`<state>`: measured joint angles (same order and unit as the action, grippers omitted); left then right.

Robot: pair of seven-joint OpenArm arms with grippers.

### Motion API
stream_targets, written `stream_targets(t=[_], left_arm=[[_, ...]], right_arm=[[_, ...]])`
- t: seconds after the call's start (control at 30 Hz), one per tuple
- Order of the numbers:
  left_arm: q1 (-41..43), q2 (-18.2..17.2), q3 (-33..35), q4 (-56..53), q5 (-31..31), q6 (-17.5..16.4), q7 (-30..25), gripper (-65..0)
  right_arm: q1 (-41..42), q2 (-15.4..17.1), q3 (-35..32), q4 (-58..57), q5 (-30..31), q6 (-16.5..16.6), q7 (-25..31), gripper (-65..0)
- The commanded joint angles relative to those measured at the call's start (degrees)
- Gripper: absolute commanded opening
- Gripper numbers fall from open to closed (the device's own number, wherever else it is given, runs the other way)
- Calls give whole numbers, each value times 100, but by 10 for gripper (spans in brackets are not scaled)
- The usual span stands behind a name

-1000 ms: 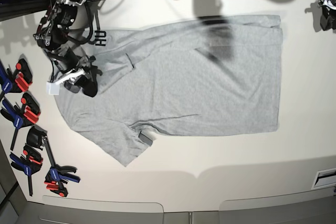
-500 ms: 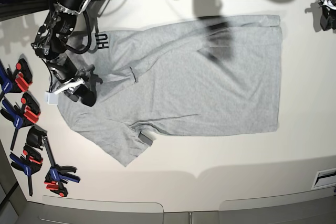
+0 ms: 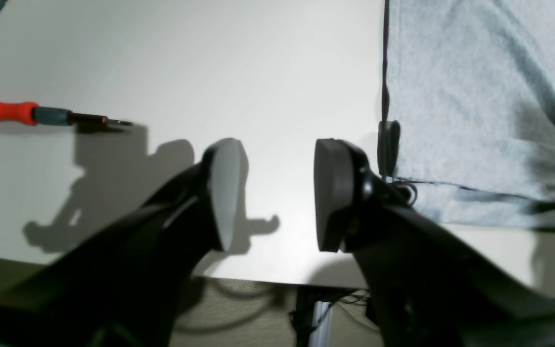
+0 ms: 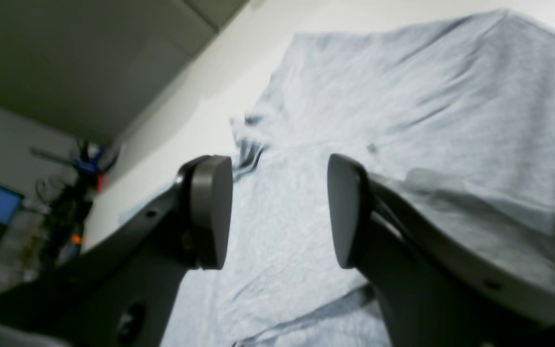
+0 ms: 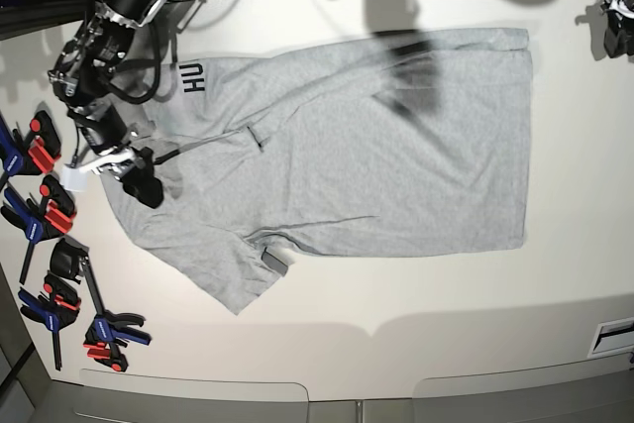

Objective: Fold the T-shirt properly
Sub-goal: 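Drag the grasped edge with the right gripper to flatten the sleeve, then grasp the shoulder corner with the left gripper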

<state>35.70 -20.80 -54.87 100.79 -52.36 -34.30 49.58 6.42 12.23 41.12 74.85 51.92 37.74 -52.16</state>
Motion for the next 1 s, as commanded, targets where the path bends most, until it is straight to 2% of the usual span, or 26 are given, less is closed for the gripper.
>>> stream_targets(t=[0.0, 0.1, 0.13, 0.2, 0.27, 0.33, 0.43, 0.67, 0.73, 0.97], left_arm=[[35, -101, -59, 94, -260, -13, -107, -409], [33, -98, -37, 98, -643, -319, 26, -409], [33, -98, -4, 98, -761, -378, 98, -410], [31, -98, 107, 98, -885, -439, 181, -448], [28, -101, 326, 98, -881, -507, 179, -547], [15, -101, 645, 98, -879, -570, 177, -650], [-131, -101, 1233, 98, -658, -570, 179, -650], [-765, -98, 2413, 98, 455, -549, 175, -650], [-850, -98, 2704, 96, 778, -240, 79, -650], [-857, -96, 3460, 72, 1906, 431, -520, -650]], right_arm=[[105, 111, 138, 177, 254, 48, -33, -355], [101, 254, 466, 278, 479, 127, -529, -364], [101, 341, 520, 278, 535, 127, -702, -390], [85, 527, 564, 278, 529, 125, -973, -505], [55, 678, 564, 278, 516, 129, -1152, -650], [2, 774, 564, 278, 503, 142, -1156, -650], [-79, 828, 507, 275, 144, 226, -1058, -650], [-479, 839, -219, 275, -1692, 226, 28, -650], [-581, 837, -404, 275, -2039, 210, 214, -650], [-850, 839, -557, 262, -2940, -382, 623, -650]])
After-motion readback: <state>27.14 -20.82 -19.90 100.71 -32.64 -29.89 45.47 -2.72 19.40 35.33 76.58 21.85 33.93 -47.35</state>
